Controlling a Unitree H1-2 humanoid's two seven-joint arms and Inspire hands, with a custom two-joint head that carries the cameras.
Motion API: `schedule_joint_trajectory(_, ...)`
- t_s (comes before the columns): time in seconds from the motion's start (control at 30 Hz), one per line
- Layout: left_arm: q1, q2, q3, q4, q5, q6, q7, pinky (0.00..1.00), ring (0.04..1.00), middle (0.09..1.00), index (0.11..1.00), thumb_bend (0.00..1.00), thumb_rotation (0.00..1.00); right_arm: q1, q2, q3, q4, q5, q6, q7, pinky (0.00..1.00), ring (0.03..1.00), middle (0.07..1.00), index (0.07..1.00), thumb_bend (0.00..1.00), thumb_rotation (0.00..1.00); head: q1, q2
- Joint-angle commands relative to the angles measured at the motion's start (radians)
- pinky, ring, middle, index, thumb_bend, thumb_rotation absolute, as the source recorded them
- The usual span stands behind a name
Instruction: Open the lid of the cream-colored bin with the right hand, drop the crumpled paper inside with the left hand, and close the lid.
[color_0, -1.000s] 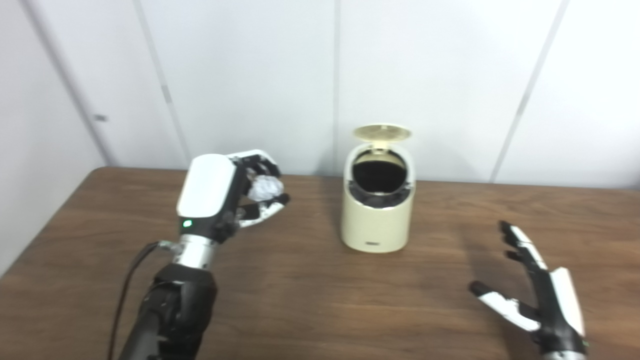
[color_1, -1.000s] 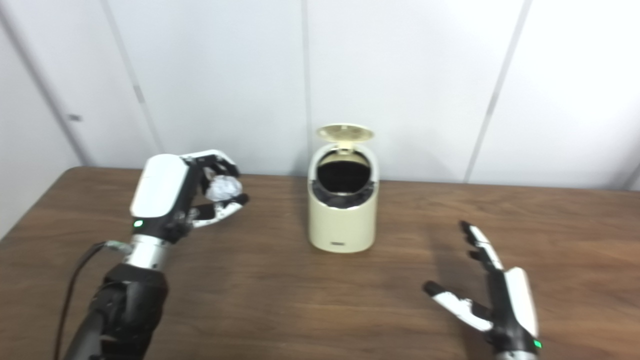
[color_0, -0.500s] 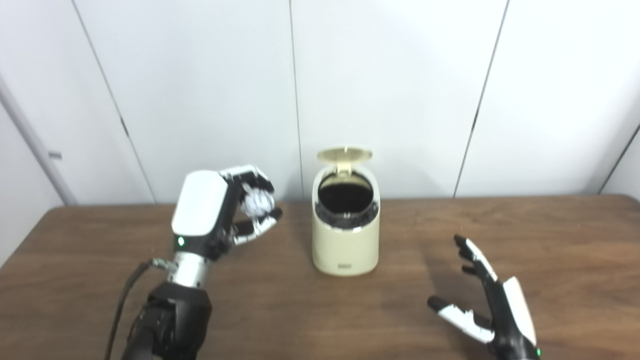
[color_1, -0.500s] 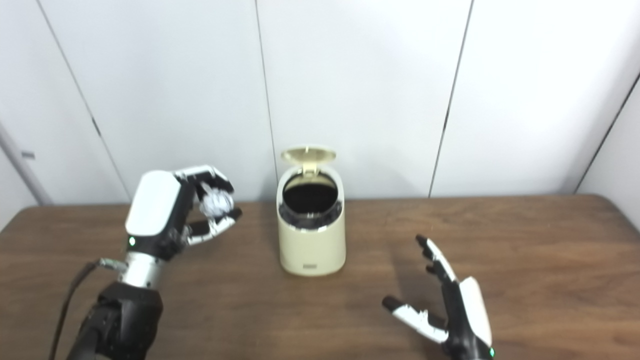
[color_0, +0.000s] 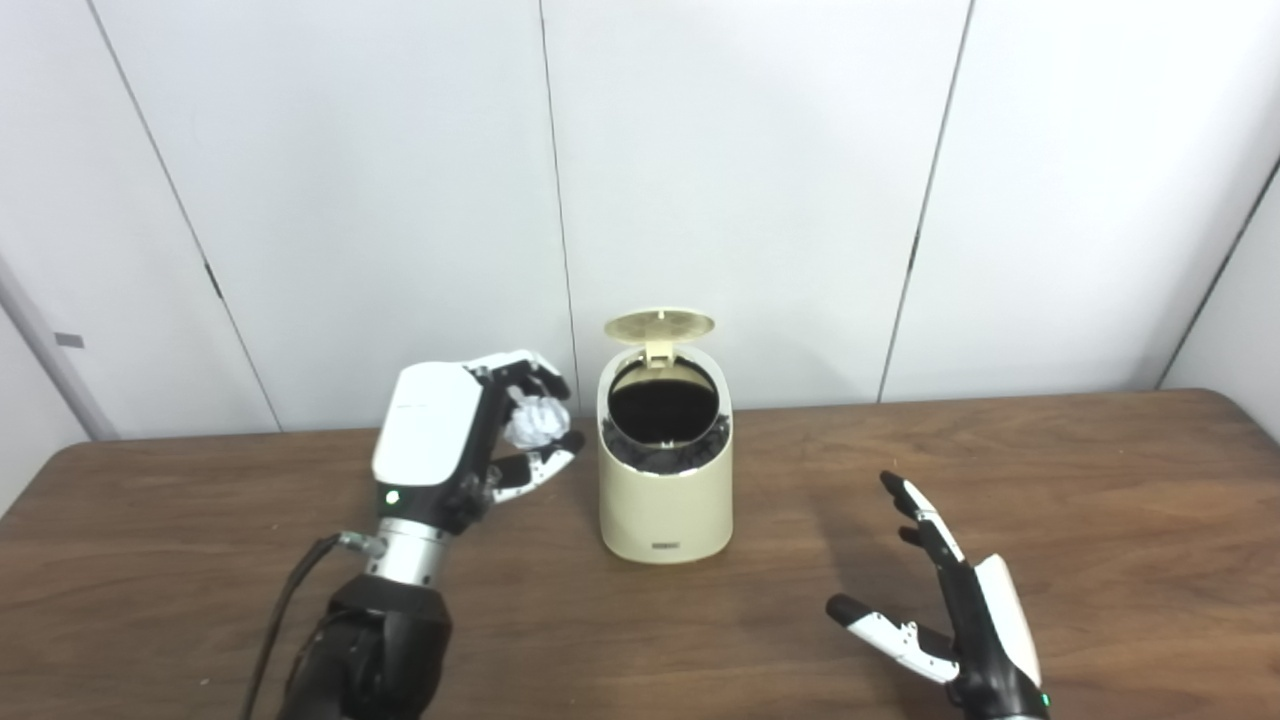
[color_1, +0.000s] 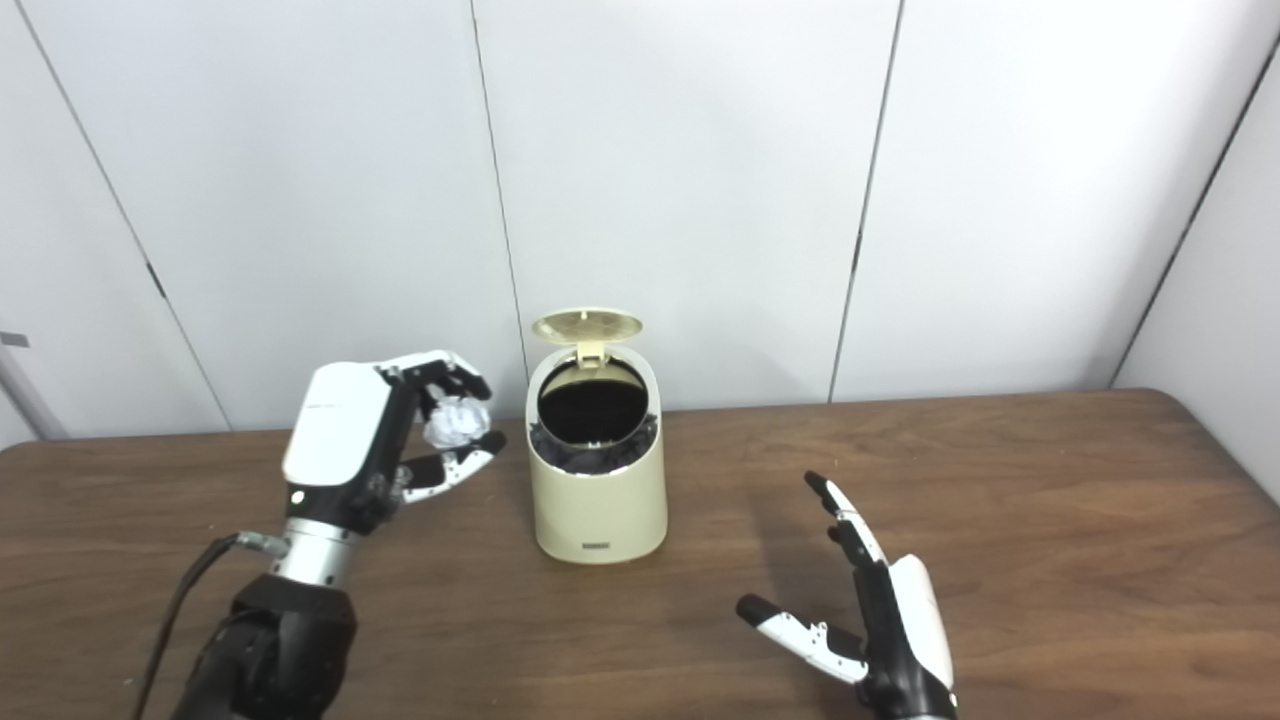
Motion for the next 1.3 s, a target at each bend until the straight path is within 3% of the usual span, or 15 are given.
schedule_joint_trajectory(0.0,-0.061,-0.002,-0.005,0.001,0.012,-0.024,0.042,0.16,0.328,0.459,0.538,0.49,0.0,0.01,0.044,0.03,0.038,0.009,-0.029,-0.018,0.83,0.909,0.914,0.916,0.92,0.74,-0.001,0.002)
schedule_joint_trajectory(0.2,-0.095,-0.027,-0.032,0.054,0.025,-0.017,0.063,0.13,0.312,0.439,0.537,0.49,0.0,0.01,0.044,0.032,0.039,0.019,-0.032,-0.018,0.84,0.915,0.916,0.918,0.92,0.73,0.0,0.003)
schedule_joint_trajectory(0.77,-0.18,-0.084,-0.068,0.185,0.022,-0.011,0.108,0.21,0.345,0.468,0.55,0.49,0.0,0.015,0.053,0.047,0.026,-0.009,-0.007,-0.024,0.85,0.921,0.917,0.916,0.93,0.76,-0.021,0.006)
schedule_joint_trajectory(1.27,-0.223,-0.099,-0.11,0.247,0.01,-0.039,0.129,0.18,0.333,0.452,0.549,0.49,0.0,0.011,0.067,0.063,0.032,-0.033,-0.01,-0.04,0.86,0.923,0.919,0.917,0.92,0.76,-0.045,0.002)
